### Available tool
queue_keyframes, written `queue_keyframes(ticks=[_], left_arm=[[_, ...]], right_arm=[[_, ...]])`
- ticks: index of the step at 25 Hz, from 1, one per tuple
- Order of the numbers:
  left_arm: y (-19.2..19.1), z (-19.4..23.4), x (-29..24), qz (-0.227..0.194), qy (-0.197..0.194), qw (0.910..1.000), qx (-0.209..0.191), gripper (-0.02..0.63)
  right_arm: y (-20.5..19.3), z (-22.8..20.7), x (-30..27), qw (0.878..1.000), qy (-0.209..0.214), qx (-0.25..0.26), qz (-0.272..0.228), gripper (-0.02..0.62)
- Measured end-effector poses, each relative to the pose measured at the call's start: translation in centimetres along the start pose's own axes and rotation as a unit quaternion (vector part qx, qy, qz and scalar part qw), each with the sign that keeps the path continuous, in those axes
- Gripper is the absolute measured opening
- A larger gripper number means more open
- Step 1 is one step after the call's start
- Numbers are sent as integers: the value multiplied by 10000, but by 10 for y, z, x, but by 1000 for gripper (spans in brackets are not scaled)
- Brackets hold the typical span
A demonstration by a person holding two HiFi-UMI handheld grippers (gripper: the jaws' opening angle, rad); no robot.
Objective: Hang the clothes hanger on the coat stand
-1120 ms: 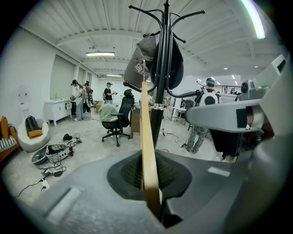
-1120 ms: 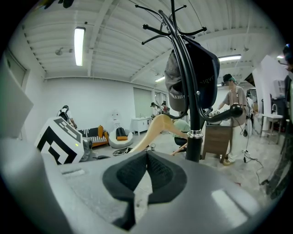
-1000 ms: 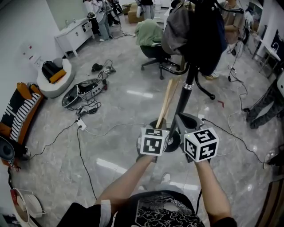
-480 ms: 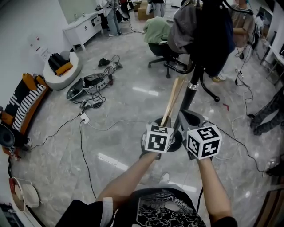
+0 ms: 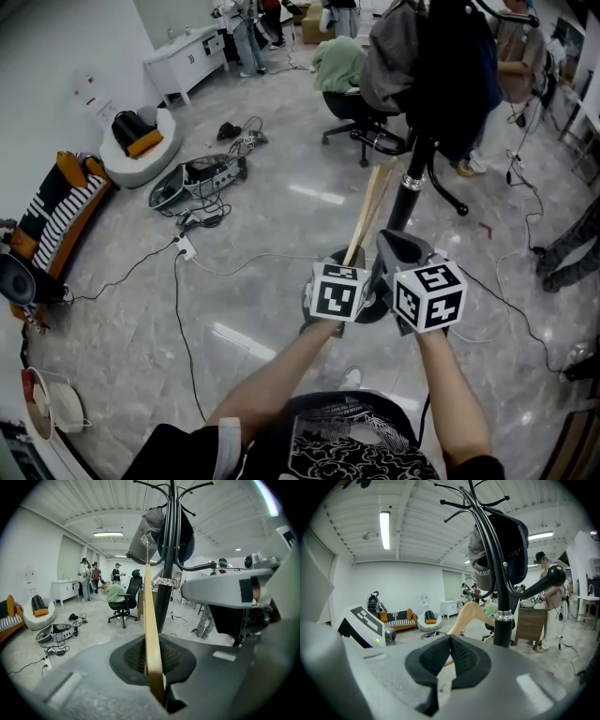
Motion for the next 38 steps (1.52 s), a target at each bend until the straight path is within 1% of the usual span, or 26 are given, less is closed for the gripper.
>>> queue_keyframes(ticks=[5,21,38], left_arm=[[-4,2,-9,56,26,10000,52,12],[-17,-2,-26,236,-23,9997,13,12],[-23,4,-30,423,-68,9991,-20,12]], right_arm=[[-2,-6,-4,10000,-4,6,0,0],[-6,-11,-2,10000,-87,-3,-17,0],[-17,-5,-5,9998,-119,-133,67,0]])
Point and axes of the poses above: the fingertips, and each gripper's own axes: x backward along the fingers, z to its left, y out of its top, the point moved 7 cm from there along x, backward along the fingers, and after that the axes turned 6 degrees about -y, right-handed, at the moved point
